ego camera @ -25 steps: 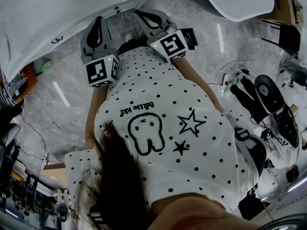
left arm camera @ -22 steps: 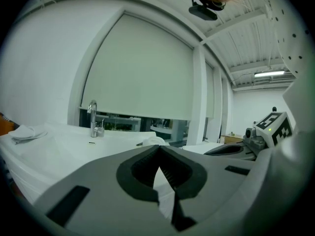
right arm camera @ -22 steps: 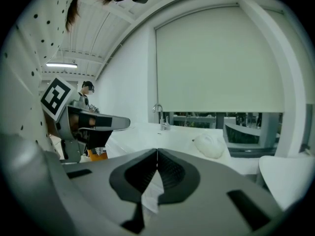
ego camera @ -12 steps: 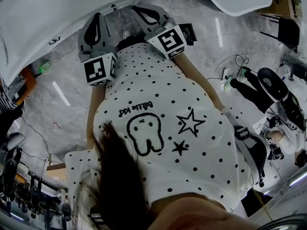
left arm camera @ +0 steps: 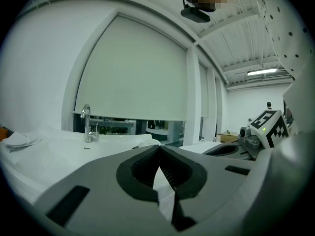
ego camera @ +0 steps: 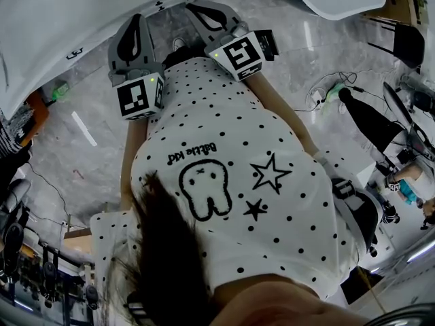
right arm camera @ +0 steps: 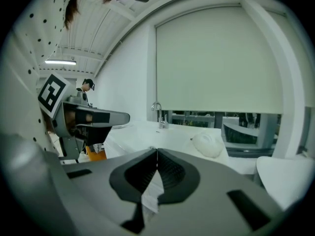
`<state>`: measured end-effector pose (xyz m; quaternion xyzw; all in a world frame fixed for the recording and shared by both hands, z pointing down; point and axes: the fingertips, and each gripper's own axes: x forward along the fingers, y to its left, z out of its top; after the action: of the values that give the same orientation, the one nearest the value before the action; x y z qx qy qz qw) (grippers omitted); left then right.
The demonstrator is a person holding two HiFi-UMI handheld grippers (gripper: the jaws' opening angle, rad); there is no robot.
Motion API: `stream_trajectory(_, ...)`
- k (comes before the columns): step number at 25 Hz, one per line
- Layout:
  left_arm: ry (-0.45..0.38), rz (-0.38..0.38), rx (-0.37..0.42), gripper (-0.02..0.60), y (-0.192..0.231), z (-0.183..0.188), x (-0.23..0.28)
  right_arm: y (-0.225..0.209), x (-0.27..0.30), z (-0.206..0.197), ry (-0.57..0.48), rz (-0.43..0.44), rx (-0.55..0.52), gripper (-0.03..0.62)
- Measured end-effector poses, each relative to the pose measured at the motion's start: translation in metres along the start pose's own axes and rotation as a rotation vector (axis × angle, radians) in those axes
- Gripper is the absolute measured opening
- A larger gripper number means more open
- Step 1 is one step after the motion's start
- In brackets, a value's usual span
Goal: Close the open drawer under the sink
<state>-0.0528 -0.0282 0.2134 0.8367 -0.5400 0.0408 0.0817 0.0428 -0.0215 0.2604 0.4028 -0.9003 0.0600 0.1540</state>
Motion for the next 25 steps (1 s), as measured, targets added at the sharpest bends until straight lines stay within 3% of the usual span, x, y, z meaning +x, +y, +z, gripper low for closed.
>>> stream_trajectory(25, 0.018, -0.037, 0.054, 0.005, -0.009, 0.001, 0.0, -0.002, 0.0, -0.003, 0.014, -0.006, 0.004, 0.014)
